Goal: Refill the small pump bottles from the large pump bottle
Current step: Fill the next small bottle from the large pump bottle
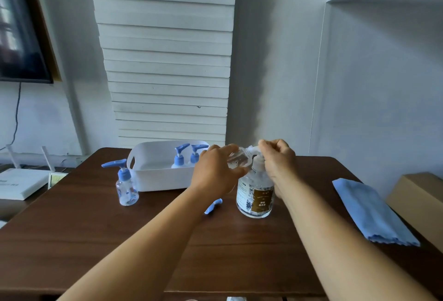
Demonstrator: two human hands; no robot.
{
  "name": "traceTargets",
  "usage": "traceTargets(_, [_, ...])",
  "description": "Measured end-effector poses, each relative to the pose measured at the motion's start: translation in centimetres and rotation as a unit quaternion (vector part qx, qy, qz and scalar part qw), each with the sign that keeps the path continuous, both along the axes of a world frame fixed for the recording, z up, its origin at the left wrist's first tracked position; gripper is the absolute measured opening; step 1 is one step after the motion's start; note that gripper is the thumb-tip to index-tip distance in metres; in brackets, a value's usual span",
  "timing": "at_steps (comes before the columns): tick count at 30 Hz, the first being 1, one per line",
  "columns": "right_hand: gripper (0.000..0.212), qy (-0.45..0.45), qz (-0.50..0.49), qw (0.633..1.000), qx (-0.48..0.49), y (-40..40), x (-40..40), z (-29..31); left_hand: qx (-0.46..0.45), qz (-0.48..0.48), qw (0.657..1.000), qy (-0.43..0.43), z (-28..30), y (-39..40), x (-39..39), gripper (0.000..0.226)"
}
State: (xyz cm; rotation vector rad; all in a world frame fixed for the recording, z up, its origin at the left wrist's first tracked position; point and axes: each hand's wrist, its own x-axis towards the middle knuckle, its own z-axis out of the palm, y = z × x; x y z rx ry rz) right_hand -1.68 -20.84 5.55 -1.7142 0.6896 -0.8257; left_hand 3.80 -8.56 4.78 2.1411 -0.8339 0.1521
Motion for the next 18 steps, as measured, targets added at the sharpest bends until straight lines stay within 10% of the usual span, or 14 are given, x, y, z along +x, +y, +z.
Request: traceTargets(18, [0.016, 0.025, 0.024, 0.999, -0.006, -0.7, -0.3, 1.9, 0.001, 0.001, 1.000, -0.021, 1.4, 0.0, 0.0, 0.051])
